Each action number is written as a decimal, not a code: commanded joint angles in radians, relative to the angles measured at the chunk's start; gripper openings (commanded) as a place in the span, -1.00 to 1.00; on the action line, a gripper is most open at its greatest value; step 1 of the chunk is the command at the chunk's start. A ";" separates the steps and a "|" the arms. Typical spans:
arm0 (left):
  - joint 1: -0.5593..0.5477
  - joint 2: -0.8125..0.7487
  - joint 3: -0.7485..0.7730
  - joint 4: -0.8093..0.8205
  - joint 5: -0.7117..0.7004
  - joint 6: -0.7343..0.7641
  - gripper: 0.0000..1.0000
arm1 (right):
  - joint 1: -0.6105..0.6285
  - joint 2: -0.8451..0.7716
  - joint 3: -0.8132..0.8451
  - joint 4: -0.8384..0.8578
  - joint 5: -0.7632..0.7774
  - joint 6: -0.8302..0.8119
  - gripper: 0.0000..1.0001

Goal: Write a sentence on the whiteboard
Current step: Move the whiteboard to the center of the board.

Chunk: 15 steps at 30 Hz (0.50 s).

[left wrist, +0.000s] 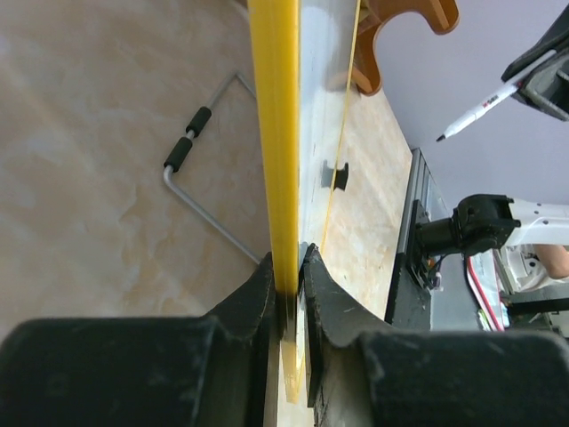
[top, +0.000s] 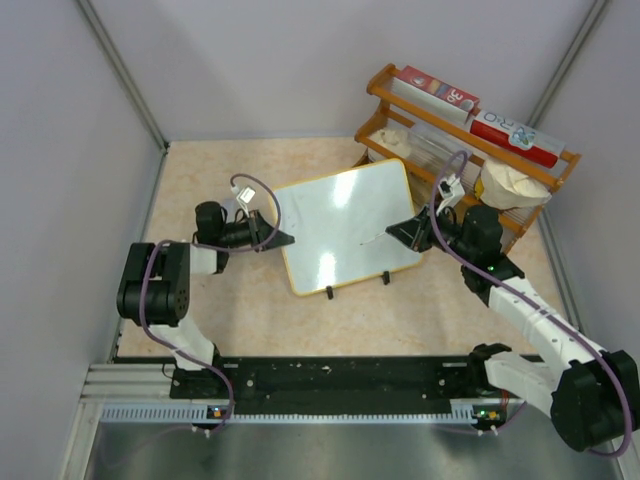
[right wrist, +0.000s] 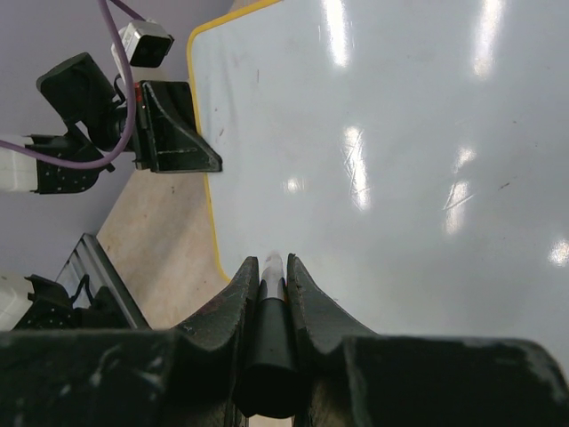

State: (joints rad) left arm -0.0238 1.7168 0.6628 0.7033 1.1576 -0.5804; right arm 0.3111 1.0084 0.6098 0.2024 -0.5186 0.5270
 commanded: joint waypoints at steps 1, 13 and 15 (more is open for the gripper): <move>-0.011 -0.020 -0.069 -0.096 0.016 0.136 -1.00 | -0.001 0.002 0.048 0.061 -0.014 -0.001 -1.00; -0.133 -0.098 -0.042 -0.395 -0.050 0.326 -1.00 | -0.001 0.007 0.056 0.060 -0.014 -0.002 -1.00; -0.140 -0.102 -0.031 -0.416 -0.044 0.344 -1.00 | -0.001 0.004 0.059 0.057 -0.014 -0.002 -1.00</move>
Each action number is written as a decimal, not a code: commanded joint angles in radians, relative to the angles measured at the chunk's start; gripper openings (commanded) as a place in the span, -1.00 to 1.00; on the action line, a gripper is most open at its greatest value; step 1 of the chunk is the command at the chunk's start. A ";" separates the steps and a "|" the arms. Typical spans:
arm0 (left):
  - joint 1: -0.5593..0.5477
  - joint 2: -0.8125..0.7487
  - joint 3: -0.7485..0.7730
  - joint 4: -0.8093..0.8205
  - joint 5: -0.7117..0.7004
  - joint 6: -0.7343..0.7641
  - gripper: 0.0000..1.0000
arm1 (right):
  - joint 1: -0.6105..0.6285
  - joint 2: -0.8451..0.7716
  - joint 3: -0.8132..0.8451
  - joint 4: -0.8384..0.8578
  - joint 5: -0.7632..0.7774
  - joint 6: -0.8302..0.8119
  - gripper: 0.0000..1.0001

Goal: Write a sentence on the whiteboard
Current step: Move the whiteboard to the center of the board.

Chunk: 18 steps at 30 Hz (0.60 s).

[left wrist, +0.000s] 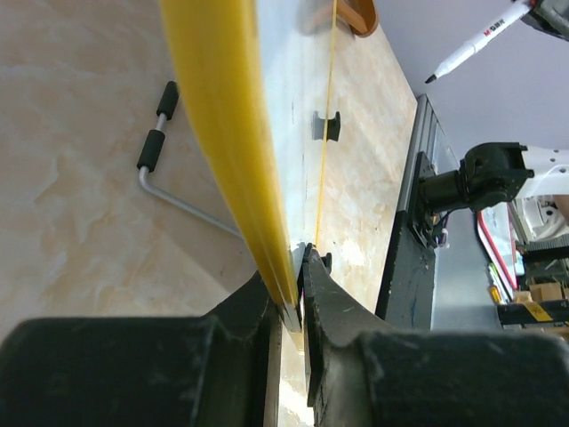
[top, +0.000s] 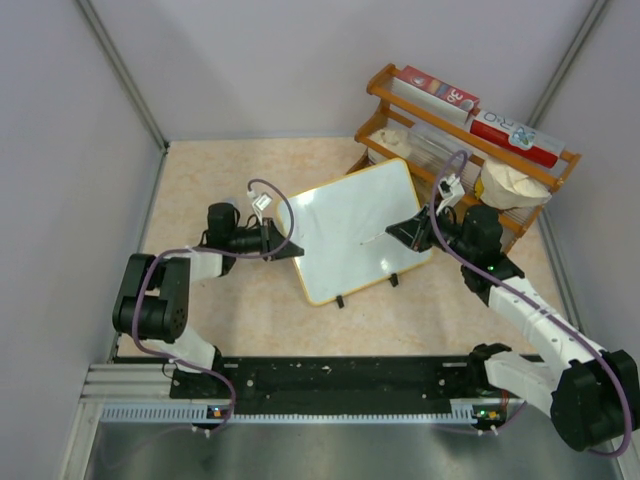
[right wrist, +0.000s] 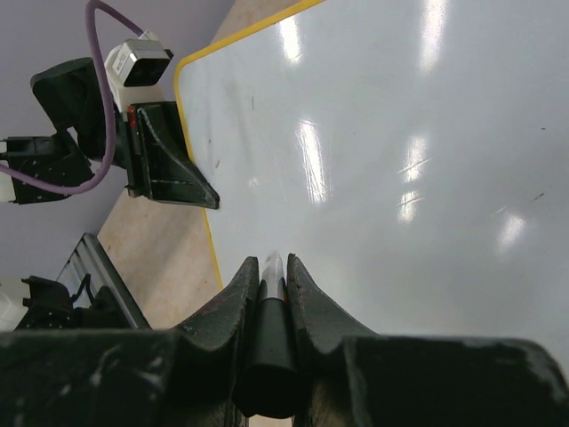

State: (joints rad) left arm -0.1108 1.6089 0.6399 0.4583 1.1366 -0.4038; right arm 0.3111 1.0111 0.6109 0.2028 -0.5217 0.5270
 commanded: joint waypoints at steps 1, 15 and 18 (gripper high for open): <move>-0.061 0.011 -0.003 -0.173 -0.021 0.169 -1.00 | -0.001 0.003 0.059 0.053 -0.011 -0.005 -1.00; -0.176 0.042 0.055 -0.259 0.051 0.244 -1.00 | -0.001 -0.012 0.067 0.047 -0.006 -0.013 -1.00; -0.193 0.055 0.078 -0.283 0.055 0.261 -1.00 | -0.001 -0.022 0.066 0.059 -0.020 -0.015 -1.00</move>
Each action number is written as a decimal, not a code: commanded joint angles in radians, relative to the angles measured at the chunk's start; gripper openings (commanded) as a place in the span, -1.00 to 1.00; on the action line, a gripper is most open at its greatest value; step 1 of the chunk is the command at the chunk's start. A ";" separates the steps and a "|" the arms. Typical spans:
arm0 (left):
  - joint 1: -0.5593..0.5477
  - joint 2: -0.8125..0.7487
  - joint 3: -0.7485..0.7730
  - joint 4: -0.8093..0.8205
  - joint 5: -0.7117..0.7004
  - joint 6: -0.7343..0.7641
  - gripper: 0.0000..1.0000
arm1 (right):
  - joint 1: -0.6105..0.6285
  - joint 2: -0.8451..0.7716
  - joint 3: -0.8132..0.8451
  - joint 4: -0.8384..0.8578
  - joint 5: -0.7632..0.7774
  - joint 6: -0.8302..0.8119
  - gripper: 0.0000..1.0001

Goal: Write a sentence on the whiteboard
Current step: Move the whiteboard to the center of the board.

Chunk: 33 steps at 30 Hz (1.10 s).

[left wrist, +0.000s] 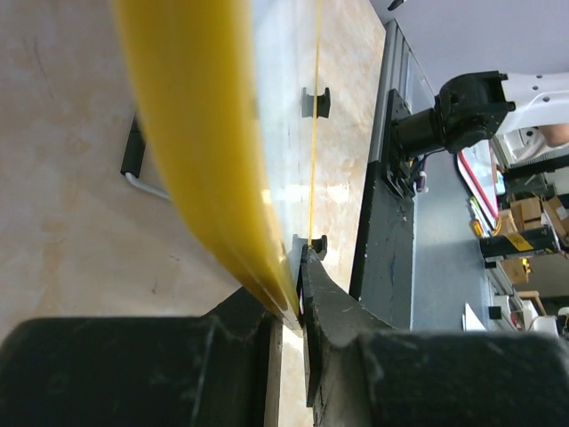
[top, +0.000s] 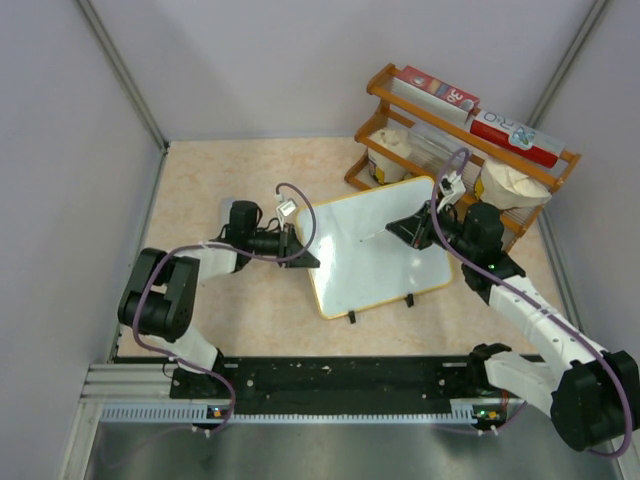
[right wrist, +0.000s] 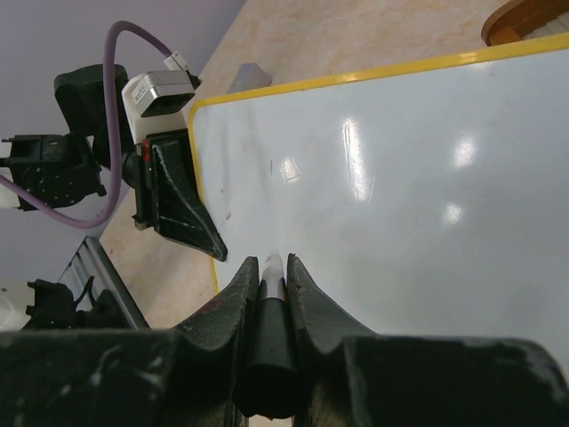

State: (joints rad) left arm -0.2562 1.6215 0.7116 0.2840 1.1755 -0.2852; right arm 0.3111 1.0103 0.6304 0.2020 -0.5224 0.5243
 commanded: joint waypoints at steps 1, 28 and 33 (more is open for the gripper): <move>-0.057 0.046 0.015 -0.115 0.021 0.150 -1.00 | -0.001 -0.027 0.043 0.063 -0.028 -0.010 -1.00; -0.092 -0.064 -0.023 0.141 -0.071 -0.080 0.21 | 0.146 -0.027 0.135 -0.009 0.108 -0.161 -1.00; -0.029 -0.060 -0.035 0.302 -0.028 -0.181 0.32 | 0.149 0.008 0.158 0.017 0.091 -0.153 -1.00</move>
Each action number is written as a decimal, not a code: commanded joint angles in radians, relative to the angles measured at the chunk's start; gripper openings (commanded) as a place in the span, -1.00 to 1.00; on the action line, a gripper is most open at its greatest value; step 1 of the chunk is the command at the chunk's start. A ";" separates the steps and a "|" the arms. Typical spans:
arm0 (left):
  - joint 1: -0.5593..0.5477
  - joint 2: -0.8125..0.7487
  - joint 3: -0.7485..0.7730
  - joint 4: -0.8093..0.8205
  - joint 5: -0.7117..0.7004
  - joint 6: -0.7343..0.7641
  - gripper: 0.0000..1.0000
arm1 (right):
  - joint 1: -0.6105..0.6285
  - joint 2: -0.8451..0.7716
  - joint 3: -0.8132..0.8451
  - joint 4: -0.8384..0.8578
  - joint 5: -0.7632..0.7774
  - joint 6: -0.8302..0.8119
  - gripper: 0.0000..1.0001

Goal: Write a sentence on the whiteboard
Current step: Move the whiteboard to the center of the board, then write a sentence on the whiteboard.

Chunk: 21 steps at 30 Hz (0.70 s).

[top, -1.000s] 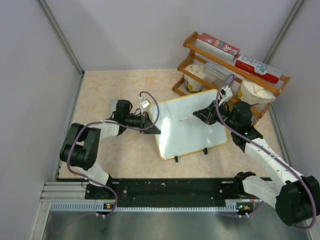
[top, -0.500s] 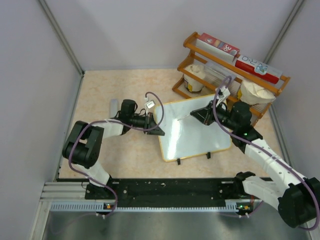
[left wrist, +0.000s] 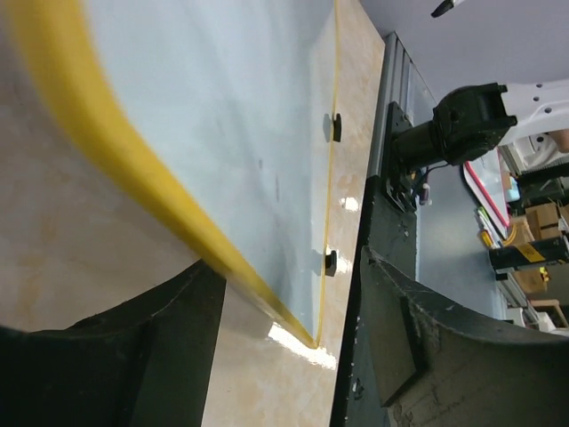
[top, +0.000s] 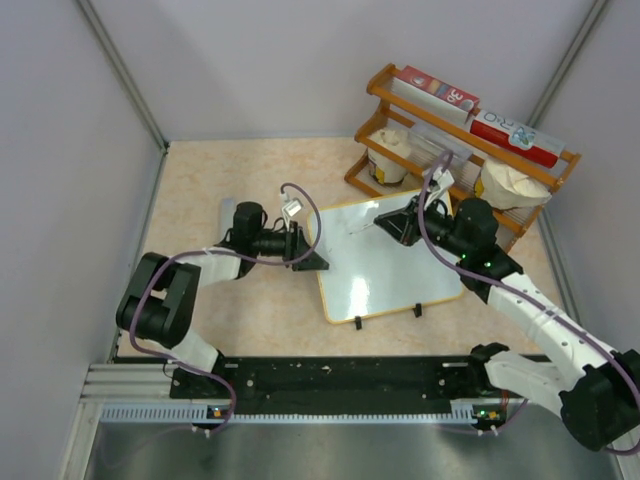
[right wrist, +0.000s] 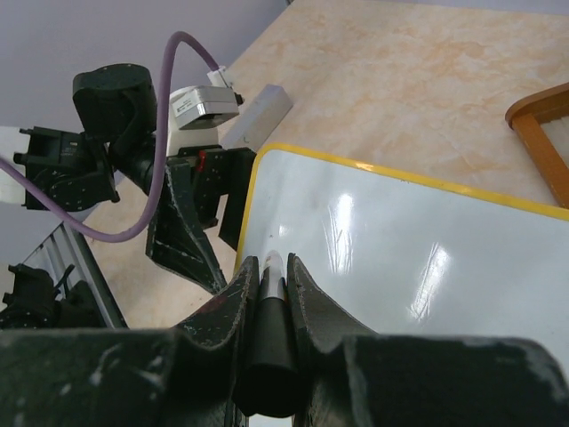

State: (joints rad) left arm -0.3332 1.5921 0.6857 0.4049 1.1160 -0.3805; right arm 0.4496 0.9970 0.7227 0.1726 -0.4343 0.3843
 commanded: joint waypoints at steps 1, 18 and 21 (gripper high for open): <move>0.057 -0.029 -0.006 0.217 0.033 -0.106 0.33 | 0.012 0.028 0.069 0.056 0.002 -0.010 -1.00; 0.145 0.161 0.187 0.539 0.143 -0.374 0.10 | 0.119 0.141 0.198 0.004 0.176 -0.097 -1.00; 0.145 0.160 0.190 0.493 0.150 -0.341 0.03 | 0.142 0.164 0.231 -0.019 0.213 -0.123 -1.00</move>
State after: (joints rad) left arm -0.1890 1.7481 0.8406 0.8623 1.2209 -0.7280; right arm 0.5575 1.1374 0.8730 0.1593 -0.2962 0.3149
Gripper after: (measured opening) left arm 0.543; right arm 0.121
